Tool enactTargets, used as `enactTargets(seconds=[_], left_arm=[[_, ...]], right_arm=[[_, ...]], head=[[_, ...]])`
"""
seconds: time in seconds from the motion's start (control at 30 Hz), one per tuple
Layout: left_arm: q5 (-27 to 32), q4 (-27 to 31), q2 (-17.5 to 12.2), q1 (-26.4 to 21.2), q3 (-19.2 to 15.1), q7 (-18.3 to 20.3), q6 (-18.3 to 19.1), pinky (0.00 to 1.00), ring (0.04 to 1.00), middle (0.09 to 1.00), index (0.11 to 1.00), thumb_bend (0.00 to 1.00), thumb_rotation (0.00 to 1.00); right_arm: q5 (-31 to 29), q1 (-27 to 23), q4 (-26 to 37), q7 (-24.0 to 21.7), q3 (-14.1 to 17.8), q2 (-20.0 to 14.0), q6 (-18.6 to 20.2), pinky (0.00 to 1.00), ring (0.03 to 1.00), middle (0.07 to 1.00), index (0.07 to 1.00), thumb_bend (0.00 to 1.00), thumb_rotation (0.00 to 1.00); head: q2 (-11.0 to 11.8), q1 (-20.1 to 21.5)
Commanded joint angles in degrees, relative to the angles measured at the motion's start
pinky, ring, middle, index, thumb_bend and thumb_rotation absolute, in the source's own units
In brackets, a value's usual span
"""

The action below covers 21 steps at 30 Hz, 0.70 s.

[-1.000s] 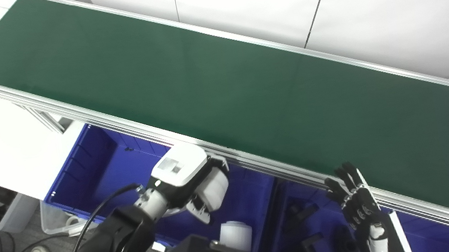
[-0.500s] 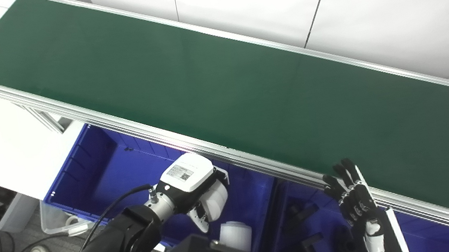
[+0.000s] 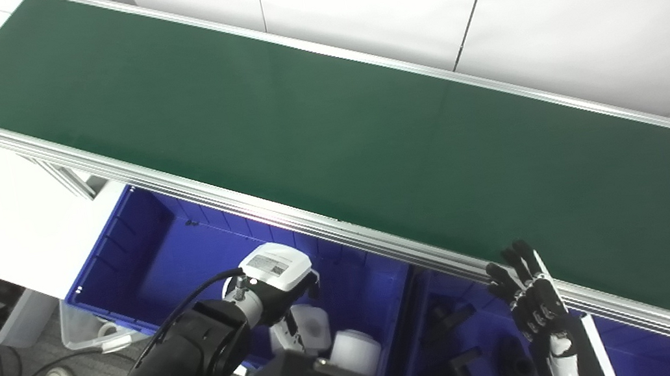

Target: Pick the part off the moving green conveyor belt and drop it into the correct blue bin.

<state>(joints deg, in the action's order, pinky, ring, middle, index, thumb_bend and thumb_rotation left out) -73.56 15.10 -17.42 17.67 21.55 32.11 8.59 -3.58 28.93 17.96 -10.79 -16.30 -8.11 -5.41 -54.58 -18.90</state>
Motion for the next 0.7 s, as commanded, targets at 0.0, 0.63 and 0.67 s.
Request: enactTargets(seconds=[0.0, 0.63, 0.67], left_arm=[[0.1, 2.0, -0.2, -0.1, -0.1, -0.2, 0.4, 0.52, 0.621, 0.701, 0.695, 0.8, 0.38], [37.6, 38.0, 3.7, -1.3, -12.9, 23.4, 16.6, 0.49, 0.603, 0.661, 0.686, 0.71, 0.43], [45.3, 39.0, 5.8, -2.3, -16.7, 25.9, 17.9, 0.51, 0.607, 0.658, 0.688, 0.71, 0.43]], right_arm=[[-0.5, 0.2, 2.1, -0.7, 0.0, -0.2, 0.2, 0.88, 0.904, 0.96, 0.978, 0.86, 0.94], [1.3, 0.5, 2.3, -0.4, -0.5, 0.0, 0.3, 0.86, 0.887, 0.951, 0.972, 0.85, 0.95], [1.5, 0.4, 2.2, -0.3, -0.5, 0.1, 0.3, 0.86, 0.887, 0.951, 0.973, 0.85, 0.95]], head=[[0.1, -0.1], [-0.2, 2.5], [-0.1, 3.0]])
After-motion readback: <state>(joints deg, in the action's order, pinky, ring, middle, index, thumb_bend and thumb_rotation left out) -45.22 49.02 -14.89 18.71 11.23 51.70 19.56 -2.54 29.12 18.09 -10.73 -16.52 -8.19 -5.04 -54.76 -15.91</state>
